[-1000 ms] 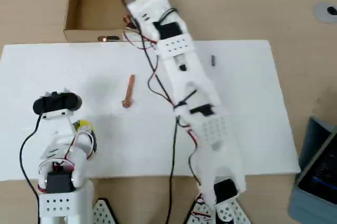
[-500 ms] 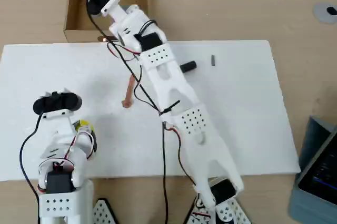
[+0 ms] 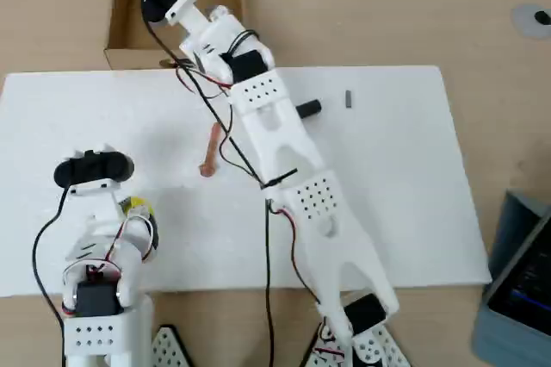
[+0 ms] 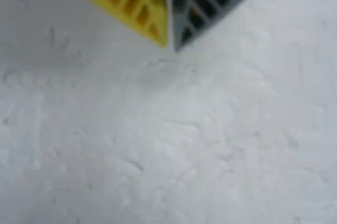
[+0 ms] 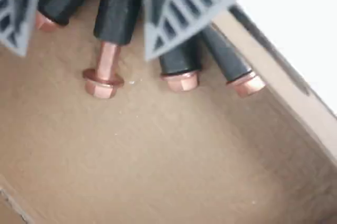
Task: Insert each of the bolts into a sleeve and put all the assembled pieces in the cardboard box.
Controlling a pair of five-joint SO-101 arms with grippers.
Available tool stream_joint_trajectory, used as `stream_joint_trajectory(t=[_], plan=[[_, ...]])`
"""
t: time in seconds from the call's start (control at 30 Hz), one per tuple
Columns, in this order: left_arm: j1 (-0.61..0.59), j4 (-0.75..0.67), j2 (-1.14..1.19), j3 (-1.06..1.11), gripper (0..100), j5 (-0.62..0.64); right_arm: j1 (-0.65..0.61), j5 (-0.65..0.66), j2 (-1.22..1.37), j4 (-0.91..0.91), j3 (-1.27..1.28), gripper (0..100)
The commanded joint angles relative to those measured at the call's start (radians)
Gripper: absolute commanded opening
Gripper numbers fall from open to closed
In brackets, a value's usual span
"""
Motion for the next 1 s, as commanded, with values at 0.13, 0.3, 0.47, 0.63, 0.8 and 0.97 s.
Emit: stream_joint_trajectory(t=[0.13,0.3,0.47,0.63,0.8,0.97], plan=[[-0.008,-0.002,-0.012,-0.009,0,-0.003,0.013,0.005,-0.012,0.215,-0.232,16.7],[-0.008,-0.002,-0.012,-0.009,0,-0.003,0.051,0.003,-0.038,0.413,-0.291,16.7],[-0.008,-0.002,-0.012,-0.009,0,-0.003,0.111,0.003,-0.102,0.552,-0.289,16.7],[-0.008,-0.002,-0.012,-0.009,0,-0.003,0.143,0.003,-0.156,0.735,-0.289,16.7],[-0.008,-0.002,-0.012,-0.009,0,-0.003,0.148,0.008,-0.191,0.914,-0.288,16.7],[-0.008,-0.002,-0.012,-0.009,0,-0.003,0.206,0.068,-0.216,0.916,-0.282,16.7]])
